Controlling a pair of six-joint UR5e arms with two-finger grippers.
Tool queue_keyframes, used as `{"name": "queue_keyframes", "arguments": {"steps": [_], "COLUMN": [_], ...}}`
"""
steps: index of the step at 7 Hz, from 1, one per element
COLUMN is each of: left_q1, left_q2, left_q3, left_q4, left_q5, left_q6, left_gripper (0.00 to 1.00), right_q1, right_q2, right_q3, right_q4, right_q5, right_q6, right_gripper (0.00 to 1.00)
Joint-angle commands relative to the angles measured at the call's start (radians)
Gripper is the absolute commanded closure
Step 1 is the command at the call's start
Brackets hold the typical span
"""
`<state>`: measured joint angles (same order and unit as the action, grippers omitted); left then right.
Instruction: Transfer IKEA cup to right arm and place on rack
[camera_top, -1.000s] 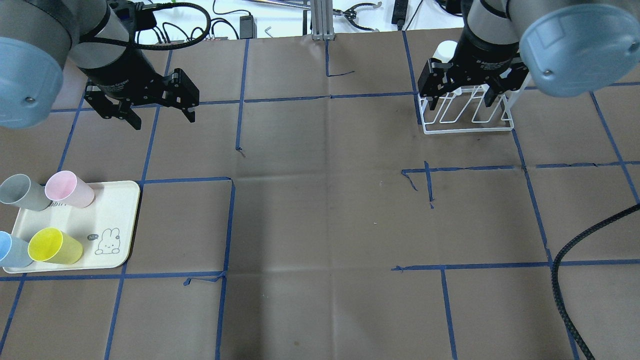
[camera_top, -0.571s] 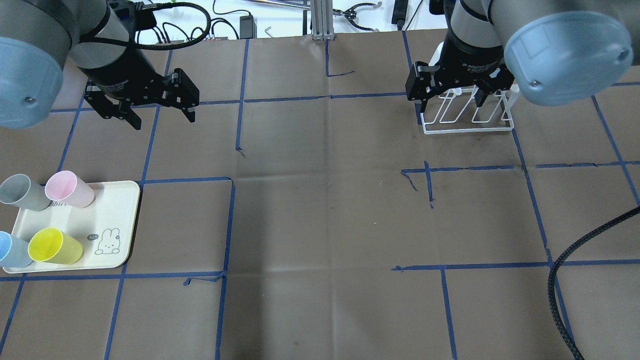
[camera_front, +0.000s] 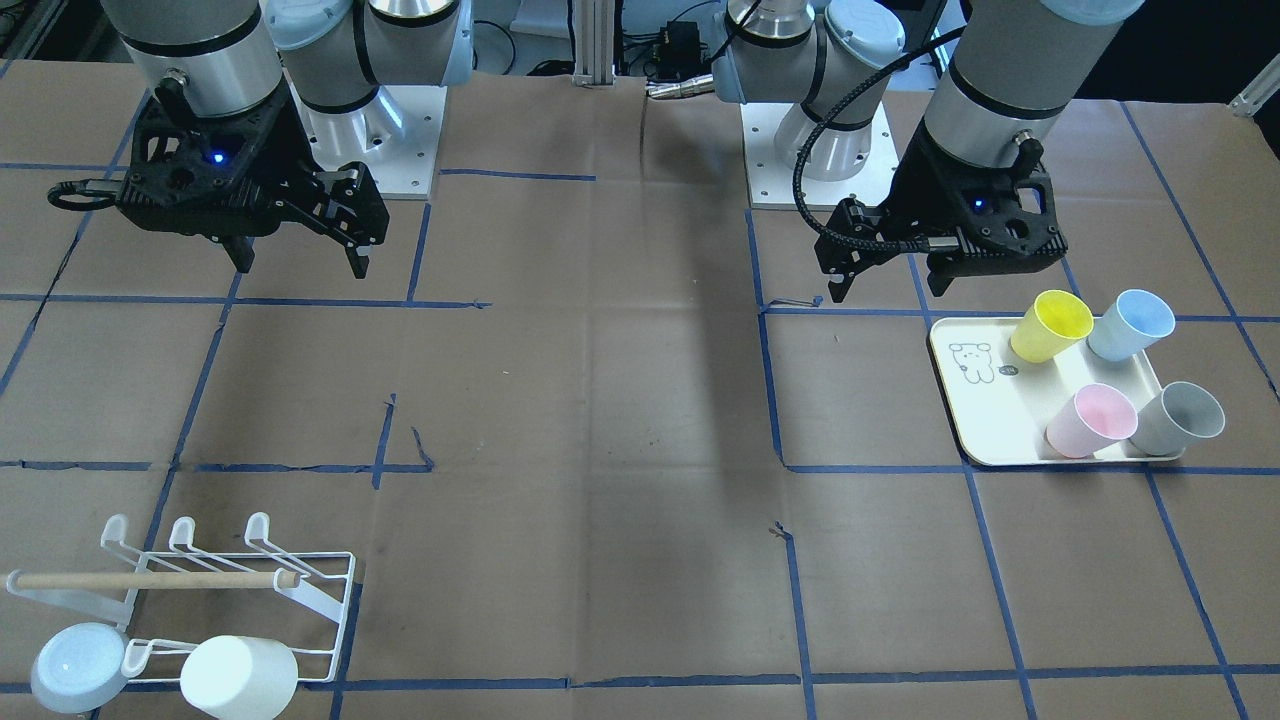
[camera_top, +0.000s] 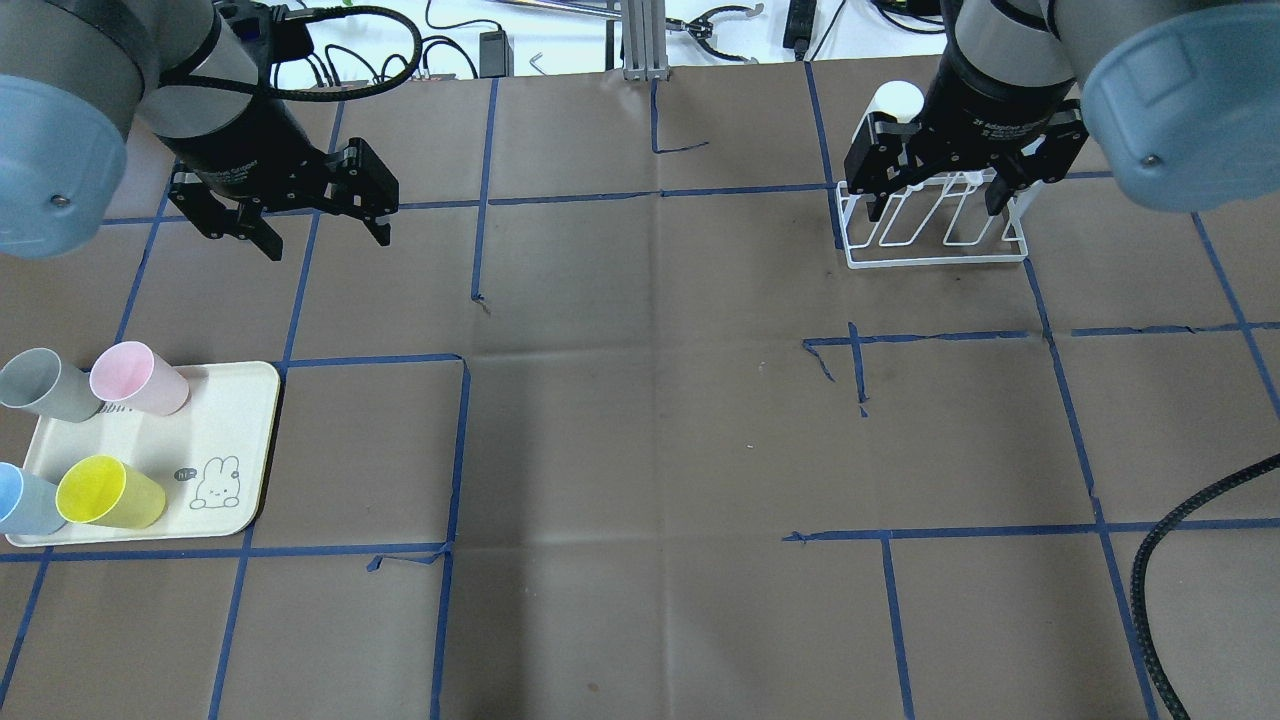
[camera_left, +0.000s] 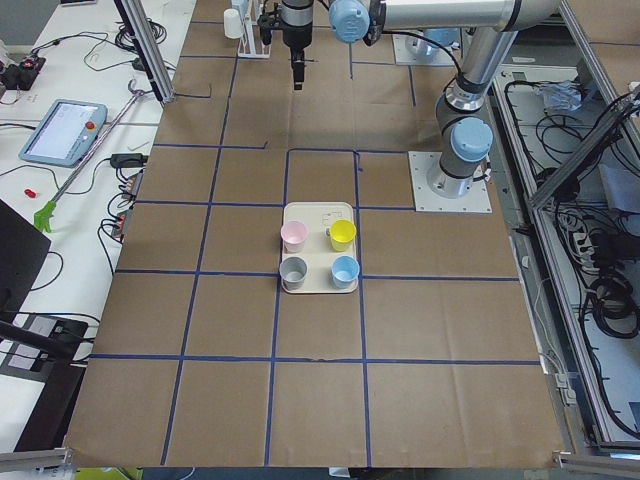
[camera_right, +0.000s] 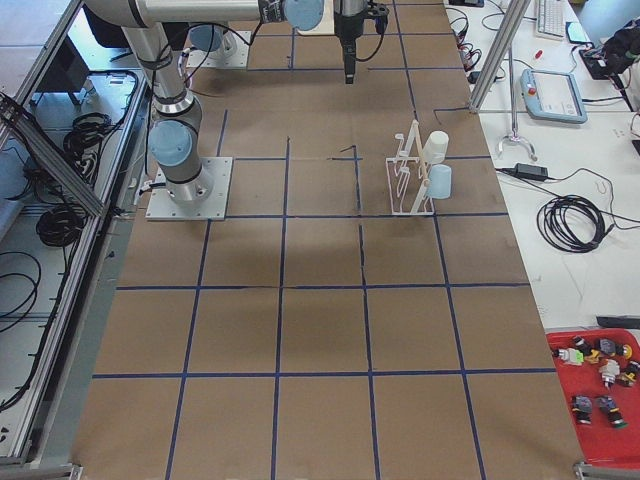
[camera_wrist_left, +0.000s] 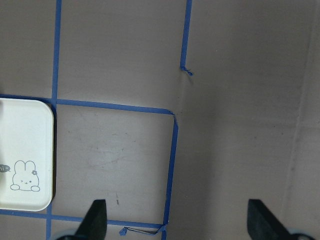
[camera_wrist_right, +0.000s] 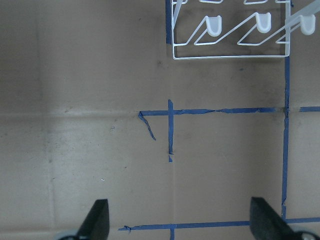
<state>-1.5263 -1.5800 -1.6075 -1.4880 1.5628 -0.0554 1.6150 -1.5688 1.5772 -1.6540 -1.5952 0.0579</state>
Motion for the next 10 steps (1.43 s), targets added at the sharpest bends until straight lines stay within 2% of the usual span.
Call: {"name": "queue_keyframes", "arguments": {"steps": [1, 10], "left_q1": [0.000, 0.000], "left_q2": [0.000, 0.000], "left_q3": [0.000, 0.000], "left_q4": [0.000, 0.000], "left_q5": [0.000, -0.001], "left_q6": [0.000, 0.000], "left_gripper": [0.01, 0.01], "right_q1": [0.008, 0.009], "right_q2": [-0.011, -0.005], "right_q3": [-0.002, 0.000], "right_q4": [0.002, -0.010], "right_q5": [0.024, 0.015], "right_q6": [-0.004, -0.010], "right_gripper": [0.00, 0.00]}}
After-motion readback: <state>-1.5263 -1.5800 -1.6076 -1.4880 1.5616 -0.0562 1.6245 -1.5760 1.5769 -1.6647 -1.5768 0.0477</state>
